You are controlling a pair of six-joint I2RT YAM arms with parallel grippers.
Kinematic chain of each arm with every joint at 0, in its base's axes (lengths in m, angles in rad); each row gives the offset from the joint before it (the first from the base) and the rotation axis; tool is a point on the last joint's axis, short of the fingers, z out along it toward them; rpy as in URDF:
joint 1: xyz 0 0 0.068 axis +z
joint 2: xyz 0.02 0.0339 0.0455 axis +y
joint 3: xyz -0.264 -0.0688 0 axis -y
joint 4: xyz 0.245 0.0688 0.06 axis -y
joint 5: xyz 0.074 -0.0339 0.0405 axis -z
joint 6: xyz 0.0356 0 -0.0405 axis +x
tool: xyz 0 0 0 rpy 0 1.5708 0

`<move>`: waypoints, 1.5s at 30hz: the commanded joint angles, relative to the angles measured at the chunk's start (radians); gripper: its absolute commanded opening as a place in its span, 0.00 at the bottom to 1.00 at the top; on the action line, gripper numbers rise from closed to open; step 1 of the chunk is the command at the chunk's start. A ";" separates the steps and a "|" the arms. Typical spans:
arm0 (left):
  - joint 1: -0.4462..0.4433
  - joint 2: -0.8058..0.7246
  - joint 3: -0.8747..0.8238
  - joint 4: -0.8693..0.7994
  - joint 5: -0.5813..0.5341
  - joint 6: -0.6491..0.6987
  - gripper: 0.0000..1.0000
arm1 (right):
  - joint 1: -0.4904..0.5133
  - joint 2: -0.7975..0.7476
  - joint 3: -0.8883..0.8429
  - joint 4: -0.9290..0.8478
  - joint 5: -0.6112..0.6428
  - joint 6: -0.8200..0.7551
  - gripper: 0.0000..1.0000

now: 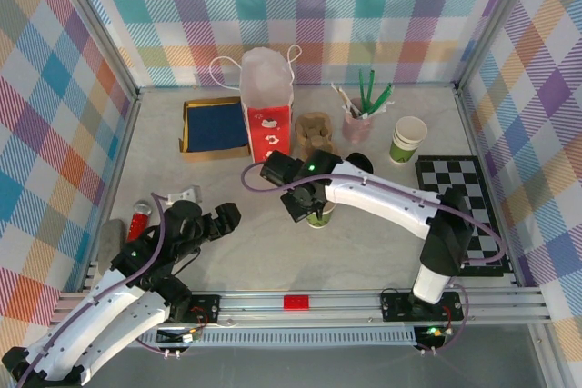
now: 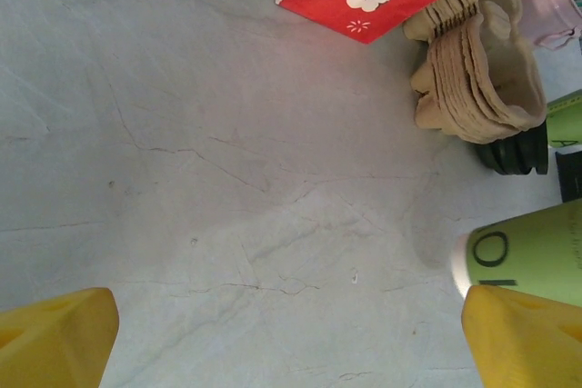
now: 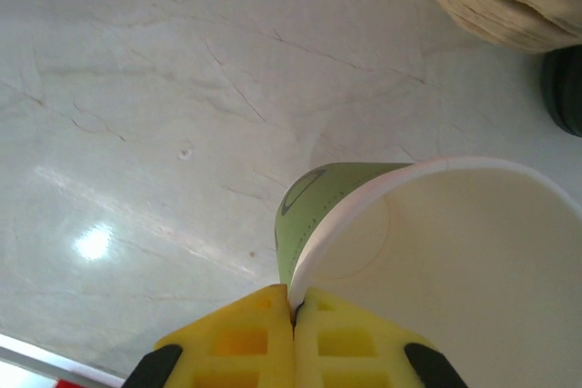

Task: Pack the takeout coffee

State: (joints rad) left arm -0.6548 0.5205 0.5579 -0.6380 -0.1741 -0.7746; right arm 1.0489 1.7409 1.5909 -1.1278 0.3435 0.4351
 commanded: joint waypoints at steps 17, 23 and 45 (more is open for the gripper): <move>-0.008 -0.051 0.014 -0.057 -0.022 -0.026 0.96 | 0.015 0.150 0.029 0.084 0.023 0.073 0.02; -0.008 -0.063 0.013 -0.066 -0.027 -0.025 0.96 | 0.018 0.164 0.043 0.080 0.024 0.076 0.02; -0.008 -0.103 0.045 -0.119 -0.049 -0.026 0.97 | 0.064 0.119 0.153 -0.053 0.075 0.076 0.37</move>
State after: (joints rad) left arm -0.6548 0.4252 0.5617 -0.7357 -0.2039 -0.7967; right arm 1.0893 1.8965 1.6920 -1.1175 0.3935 0.5121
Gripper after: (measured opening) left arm 0.969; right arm 0.367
